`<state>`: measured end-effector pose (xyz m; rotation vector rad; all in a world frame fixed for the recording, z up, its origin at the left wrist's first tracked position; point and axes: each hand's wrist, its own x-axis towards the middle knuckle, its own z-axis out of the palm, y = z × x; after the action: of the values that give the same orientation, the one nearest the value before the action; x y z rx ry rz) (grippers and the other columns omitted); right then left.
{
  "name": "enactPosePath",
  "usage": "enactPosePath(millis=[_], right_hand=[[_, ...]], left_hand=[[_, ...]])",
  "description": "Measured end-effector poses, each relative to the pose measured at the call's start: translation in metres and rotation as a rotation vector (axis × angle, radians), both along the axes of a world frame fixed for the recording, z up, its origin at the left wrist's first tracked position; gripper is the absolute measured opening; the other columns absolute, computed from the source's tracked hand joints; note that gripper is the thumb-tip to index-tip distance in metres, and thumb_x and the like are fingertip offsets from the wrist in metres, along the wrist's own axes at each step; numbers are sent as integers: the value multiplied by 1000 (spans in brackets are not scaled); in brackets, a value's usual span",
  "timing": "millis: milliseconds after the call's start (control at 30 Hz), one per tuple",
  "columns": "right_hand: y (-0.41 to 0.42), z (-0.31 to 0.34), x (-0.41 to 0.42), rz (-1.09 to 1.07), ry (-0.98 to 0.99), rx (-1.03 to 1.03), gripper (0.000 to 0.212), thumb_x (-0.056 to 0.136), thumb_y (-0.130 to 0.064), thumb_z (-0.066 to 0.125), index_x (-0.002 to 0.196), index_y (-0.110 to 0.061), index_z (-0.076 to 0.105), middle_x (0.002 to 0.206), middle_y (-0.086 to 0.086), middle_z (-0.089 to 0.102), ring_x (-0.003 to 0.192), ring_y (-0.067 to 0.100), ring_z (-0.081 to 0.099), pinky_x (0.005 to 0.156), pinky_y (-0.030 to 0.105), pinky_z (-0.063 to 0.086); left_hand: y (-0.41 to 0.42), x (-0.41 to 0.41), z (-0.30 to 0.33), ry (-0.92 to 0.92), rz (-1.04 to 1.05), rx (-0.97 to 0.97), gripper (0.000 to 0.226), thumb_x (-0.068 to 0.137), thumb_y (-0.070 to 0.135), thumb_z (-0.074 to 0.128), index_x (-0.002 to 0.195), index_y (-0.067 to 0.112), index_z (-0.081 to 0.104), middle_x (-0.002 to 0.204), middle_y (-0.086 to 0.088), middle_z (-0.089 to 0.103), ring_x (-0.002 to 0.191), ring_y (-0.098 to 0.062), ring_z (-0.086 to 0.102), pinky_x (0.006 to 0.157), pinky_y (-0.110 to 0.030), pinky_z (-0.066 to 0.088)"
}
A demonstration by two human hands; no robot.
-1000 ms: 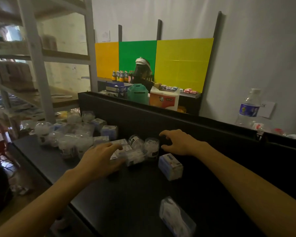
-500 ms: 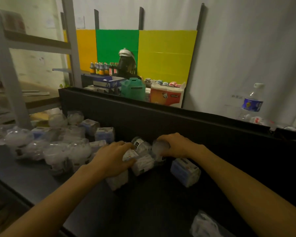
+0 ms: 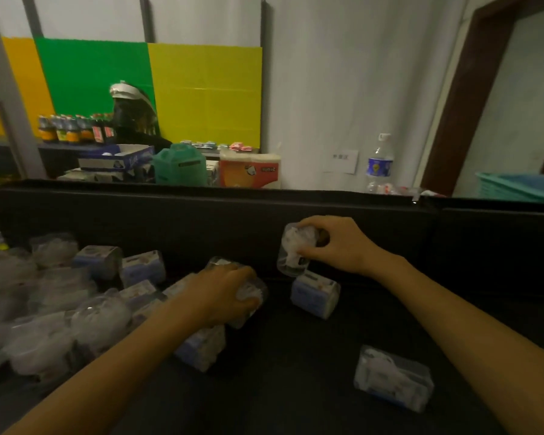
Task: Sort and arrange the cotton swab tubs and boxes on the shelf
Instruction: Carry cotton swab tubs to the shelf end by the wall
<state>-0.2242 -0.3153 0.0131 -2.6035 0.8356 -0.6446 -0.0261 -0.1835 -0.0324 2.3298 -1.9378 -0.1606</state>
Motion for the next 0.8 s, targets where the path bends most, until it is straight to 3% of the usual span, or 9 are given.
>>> enactPosePath(millis=[67, 200, 400, 633, 800], right_hand=[[8, 5, -12, -29, -36, 25, 44, 82, -37, 71, 123, -28, 56, 109, -11, 59, 91, -3, 57, 71, 14, 49], [30, 12, -35, -96, -80, 23, 43, 82, -36, 71, 122, -27, 58, 106, -14, 58, 90, -6, 56, 71, 11, 48], [79, 17, -78, -229, -137, 45, 42, 82, -37, 70, 122, -31, 57, 98, -26, 53, 87, -16, 54, 66, 2, 45], [124, 10, -133, -428, -123, 25, 44, 82, -34, 71, 123, -28, 58, 103, -16, 55, 87, -8, 56, 66, 8, 46], [138, 10, -174, -497, -157, 4, 37, 80, -32, 73, 115, -34, 60, 102, -15, 57, 84, -15, 55, 69, 5, 47]], left_hand=[[-8, -4, -1, -4, -20, 25, 66, 83, 58, 55, 140, 36, 29, 145, 2, 36, 128, -21, 41, 104, -40, 38], [-22, -10, -7, -48, -47, 56, 75, 78, 60, 61, 141, 36, 27, 141, -1, 37, 124, -23, 43, 98, -39, 42], [-24, -17, -3, 12, -165, -23, 66, 83, 48, 62, 139, 36, 30, 135, -1, 42, 117, -20, 48, 93, -35, 45], [-8, -52, 25, 227, -422, -312, 54, 79, 51, 63, 127, 39, 40, 117, 6, 46, 95, -11, 51, 79, -32, 50], [0, -104, 43, 318, -612, -445, 49, 80, 46, 64, 124, 35, 45, 111, 10, 49, 90, -7, 56, 75, -25, 53]])
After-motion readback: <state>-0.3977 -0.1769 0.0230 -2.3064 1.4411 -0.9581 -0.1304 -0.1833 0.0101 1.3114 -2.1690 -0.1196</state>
